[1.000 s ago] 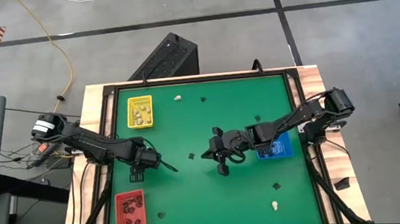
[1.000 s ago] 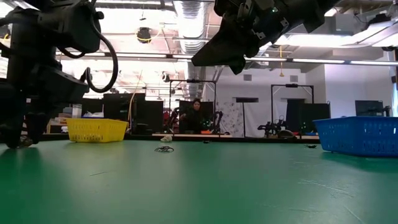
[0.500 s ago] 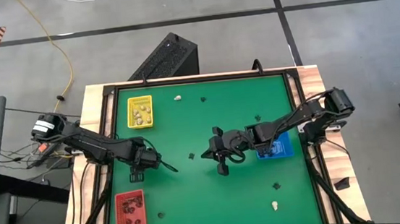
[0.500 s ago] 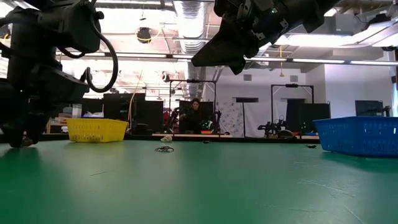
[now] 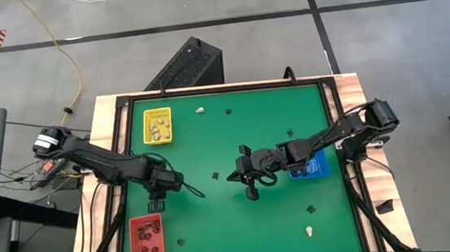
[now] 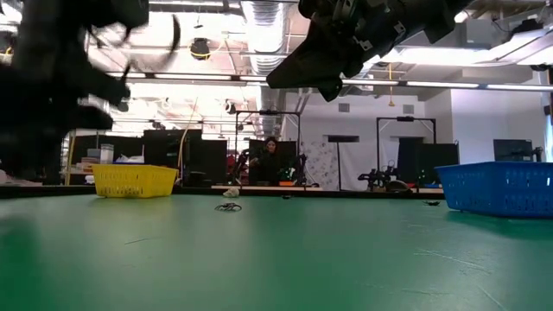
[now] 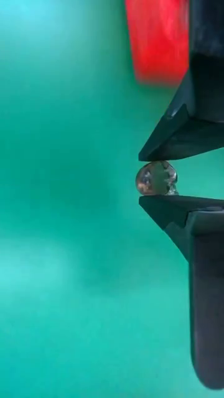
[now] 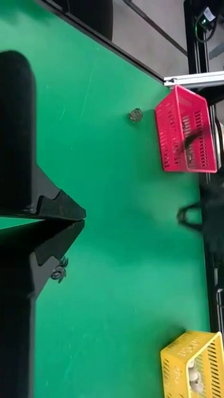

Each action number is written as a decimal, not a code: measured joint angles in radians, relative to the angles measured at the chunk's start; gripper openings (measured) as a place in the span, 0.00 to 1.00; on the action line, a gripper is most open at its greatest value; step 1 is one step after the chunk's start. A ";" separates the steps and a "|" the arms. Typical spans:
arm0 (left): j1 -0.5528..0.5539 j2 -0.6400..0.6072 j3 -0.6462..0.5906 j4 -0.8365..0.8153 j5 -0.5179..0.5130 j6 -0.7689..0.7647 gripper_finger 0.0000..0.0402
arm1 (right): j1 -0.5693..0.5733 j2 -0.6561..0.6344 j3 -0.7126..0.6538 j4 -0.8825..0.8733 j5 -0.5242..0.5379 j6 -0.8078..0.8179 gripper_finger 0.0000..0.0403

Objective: Sort Halloween decoration
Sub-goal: Put the black skull toy into the red bin

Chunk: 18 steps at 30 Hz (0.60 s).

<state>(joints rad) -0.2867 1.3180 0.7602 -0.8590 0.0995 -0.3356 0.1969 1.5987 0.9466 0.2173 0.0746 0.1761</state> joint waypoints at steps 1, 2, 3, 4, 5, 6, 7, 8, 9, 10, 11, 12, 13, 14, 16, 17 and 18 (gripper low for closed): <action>-0.018 -0.015 0.027 0.001 0.017 -0.018 0.20 | 0.000 0.000 0.000 0.000 0.000 0.000 0.10; -0.038 -0.031 0.051 0.005 0.028 -0.043 0.19 | 0.000 0.000 0.000 0.000 0.000 0.000 0.10; -0.061 -0.047 0.073 0.006 0.039 -0.073 0.19 | 0.000 0.000 0.000 0.000 0.000 0.000 0.10; -0.087 -0.063 0.091 0.006 0.053 -0.112 0.19 | 0.000 0.000 0.000 0.000 0.000 0.000 0.10; -0.118 -0.077 0.104 0.007 0.072 -0.161 0.18 | 0.000 0.000 0.000 0.000 0.000 0.000 0.10; -0.151 -0.090 0.115 0.013 0.090 -0.218 0.17 | 0.000 0.000 0.000 0.000 0.000 0.000 0.10; -0.186 -0.100 0.122 0.017 0.107 -0.278 0.17 | 0.000 0.000 0.000 0.000 0.000 0.000 0.10; -0.227 -0.107 0.126 0.017 0.121 -0.343 0.17 | 0.000 0.000 0.000 0.000 0.000 0.000 0.10; -0.271 -0.110 0.126 0.015 0.126 -0.404 0.17 | 0.000 0.000 0.000 0.000 0.000 0.000 0.10; -0.317 -0.110 0.126 0.012 0.125 -0.461 0.17 | 0.000 0.000 0.000 -0.001 0.000 0.000 0.10; -0.364 -0.107 0.126 0.011 0.118 -0.516 0.17 | 0.000 0.000 0.000 -0.002 0.000 0.000 0.10; -0.412 -0.102 0.126 0.015 0.097 -0.571 0.18 | 0.000 0.000 0.000 -0.003 0.000 0.000 0.10; -0.455 -0.094 0.126 0.022 0.070 -0.616 0.18 | 0.000 0.000 0.000 -0.003 0.000 0.000 0.10; -0.492 -0.084 0.126 0.031 0.042 -0.652 0.19 | 0.000 0.000 0.000 -0.004 0.000 0.000 0.10; -0.550 -0.063 0.125 0.057 -0.003 -0.697 0.21 | 0.000 0.000 0.000 -0.006 0.000 0.000 0.10; -0.567 -0.054 0.125 0.062 -0.014 -0.712 0.23 | 0.000 0.000 0.000 -0.006 0.000 0.000 0.10; -0.578 -0.047 0.125 0.061 -0.024 -0.724 0.24 | 0.000 0.000 0.000 -0.006 0.000 0.000 0.10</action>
<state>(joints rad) -0.8643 1.2707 0.8856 -0.7980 0.0751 -1.0597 0.1965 1.5986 0.9466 0.2108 0.0746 0.1757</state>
